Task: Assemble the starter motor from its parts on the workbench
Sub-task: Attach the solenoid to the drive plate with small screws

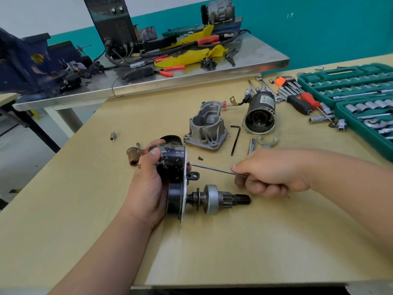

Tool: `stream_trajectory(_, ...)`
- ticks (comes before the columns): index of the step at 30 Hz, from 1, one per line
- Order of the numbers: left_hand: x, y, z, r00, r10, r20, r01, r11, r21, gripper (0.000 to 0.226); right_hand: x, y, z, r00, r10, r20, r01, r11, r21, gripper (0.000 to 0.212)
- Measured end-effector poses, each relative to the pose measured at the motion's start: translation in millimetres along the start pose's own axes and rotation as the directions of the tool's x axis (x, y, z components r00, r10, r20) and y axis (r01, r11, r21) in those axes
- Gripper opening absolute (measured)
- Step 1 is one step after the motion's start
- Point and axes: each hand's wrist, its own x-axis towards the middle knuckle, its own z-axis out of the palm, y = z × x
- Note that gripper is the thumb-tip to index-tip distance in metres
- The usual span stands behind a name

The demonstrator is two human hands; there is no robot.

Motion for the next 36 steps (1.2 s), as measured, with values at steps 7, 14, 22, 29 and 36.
stream_trajectory(7, 1, 0, 0, 0.999, 0.008, -0.033, -0.008, 1.000, 0.005, 0.027, 3, 18, 12, 0.849, -0.390, -0.357, 0.243, 0.887, -0.392, 0.029)
stream_trajectory(14, 1, 0, 1, 1.000, 0.010, 0.000, -0.010, 0.999, 0.048, 0.052, 4, 21, 7, 0.767, -0.589, -0.254, 0.631, 0.765, 0.133, 0.015)
stream_trajectory(22, 4, -2, -1, 0.999, 0.006, -0.038, -0.005, 1.000, 0.011, 0.034, 8, 18, 17, 0.837, -0.508, -0.205, 0.545, 0.732, 0.409, 0.015)
stream_trajectory(29, 3, -2, -1, 1.000, 0.016, -0.017, -0.016, 1.000, -0.001, 0.039, 7, 11, 14, 0.838, -0.464, -0.287, 0.437, 0.886, -0.157, 0.016)
stream_trajectory(36, 5, -4, -3, 0.999, 0.047, -0.014, -0.047, 0.999, -0.002, 0.022, -1, 6, 20, 0.637, -0.664, -0.391, 0.336, 0.696, -0.635, 0.009)
